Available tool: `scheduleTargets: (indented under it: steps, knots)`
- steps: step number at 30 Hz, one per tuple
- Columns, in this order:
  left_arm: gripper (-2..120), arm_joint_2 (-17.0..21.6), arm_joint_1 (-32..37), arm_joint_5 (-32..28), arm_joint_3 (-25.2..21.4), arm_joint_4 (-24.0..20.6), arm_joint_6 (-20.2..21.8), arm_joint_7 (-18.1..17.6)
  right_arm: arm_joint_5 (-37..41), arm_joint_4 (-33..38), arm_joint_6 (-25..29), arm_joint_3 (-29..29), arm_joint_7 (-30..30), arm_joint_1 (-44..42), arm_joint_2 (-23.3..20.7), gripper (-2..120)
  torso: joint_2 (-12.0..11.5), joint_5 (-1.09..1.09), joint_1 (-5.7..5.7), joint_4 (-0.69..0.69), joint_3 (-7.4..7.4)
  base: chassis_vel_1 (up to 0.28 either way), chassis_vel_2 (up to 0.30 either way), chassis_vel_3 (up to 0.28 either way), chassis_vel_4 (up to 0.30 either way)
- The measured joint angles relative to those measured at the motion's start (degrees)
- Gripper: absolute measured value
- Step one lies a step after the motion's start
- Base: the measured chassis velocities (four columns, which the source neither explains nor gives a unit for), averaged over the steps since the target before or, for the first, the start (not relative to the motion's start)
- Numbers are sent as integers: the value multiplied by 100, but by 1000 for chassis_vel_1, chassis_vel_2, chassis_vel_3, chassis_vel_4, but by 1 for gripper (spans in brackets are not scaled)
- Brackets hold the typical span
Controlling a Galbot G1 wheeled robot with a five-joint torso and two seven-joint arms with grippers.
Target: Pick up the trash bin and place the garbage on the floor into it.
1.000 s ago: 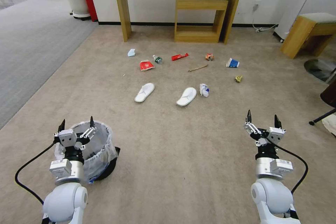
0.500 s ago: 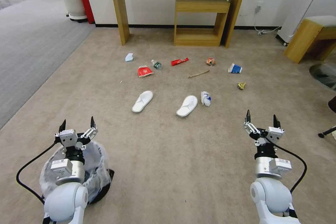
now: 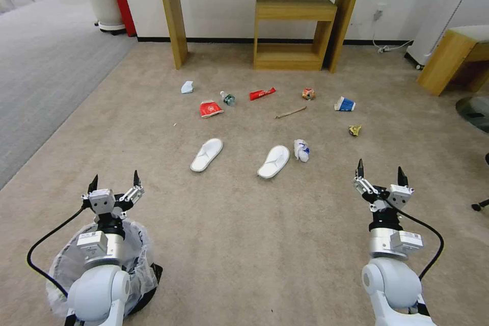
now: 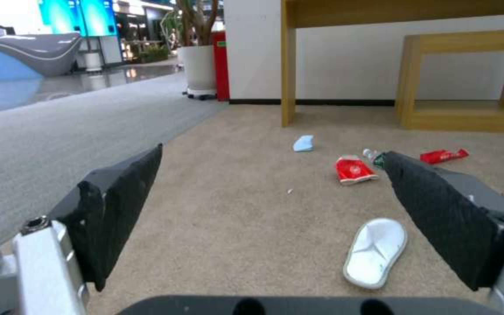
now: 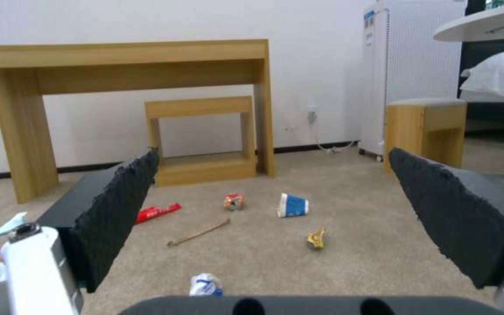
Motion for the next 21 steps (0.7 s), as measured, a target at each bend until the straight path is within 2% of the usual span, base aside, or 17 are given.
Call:
scheduleTargets:
  steps: [13,21]
  knots:
    - [100,-4,1,7,1,9,-11,3,-21,7,-21,6,19,-27,10,100,0,0,0,0,0,2,2,-3,-4]
    - [100,-12,-7,14,-2,28,-21,4,-23,7,-22,3,19,-32,14,100,0,0,0,0,0,79,82,-101,-95]
